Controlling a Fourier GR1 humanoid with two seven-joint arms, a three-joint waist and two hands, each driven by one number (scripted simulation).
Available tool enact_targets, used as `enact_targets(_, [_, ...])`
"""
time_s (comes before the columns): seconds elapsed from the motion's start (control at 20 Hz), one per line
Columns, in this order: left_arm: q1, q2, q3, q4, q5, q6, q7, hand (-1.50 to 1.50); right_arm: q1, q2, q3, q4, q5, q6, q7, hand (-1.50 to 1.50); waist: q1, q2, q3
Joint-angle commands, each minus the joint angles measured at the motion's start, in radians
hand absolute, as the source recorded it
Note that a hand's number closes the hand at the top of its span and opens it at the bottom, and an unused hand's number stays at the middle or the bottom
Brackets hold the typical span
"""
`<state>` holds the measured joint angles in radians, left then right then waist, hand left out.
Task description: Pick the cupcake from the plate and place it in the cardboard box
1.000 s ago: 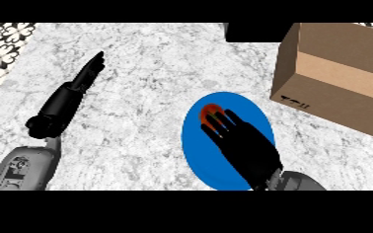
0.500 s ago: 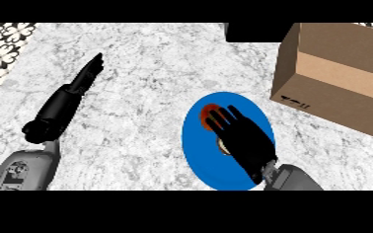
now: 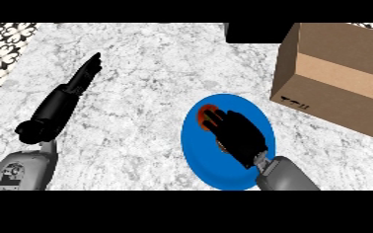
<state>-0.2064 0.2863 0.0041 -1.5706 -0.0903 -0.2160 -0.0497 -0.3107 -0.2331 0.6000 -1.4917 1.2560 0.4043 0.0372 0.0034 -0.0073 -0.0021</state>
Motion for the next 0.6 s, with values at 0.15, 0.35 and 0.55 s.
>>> enact_targets(0.15, [-0.031,0.015,0.053,0.009,0.018,-0.038,0.031,0.00,-0.018,0.027,-0.006,0.051,0.054,-0.133,-0.124,1.50,-0.001,0.007,0.002])
enact_targets(0.35, [-0.055,-0.010,0.043,0.071,-0.029,-0.022,-0.019,0.00,0.048,-0.001,0.006,0.011,0.116,-0.218,-0.163,1.50,-0.007,0.007,0.002])
enact_targets(0.55, [-0.015,-0.048,0.011,0.016,-0.054,0.004,0.004,0.00,0.097,-0.007,-0.026,-0.046,0.061,-0.303,-0.250,1.50,-0.007,0.007,0.002])
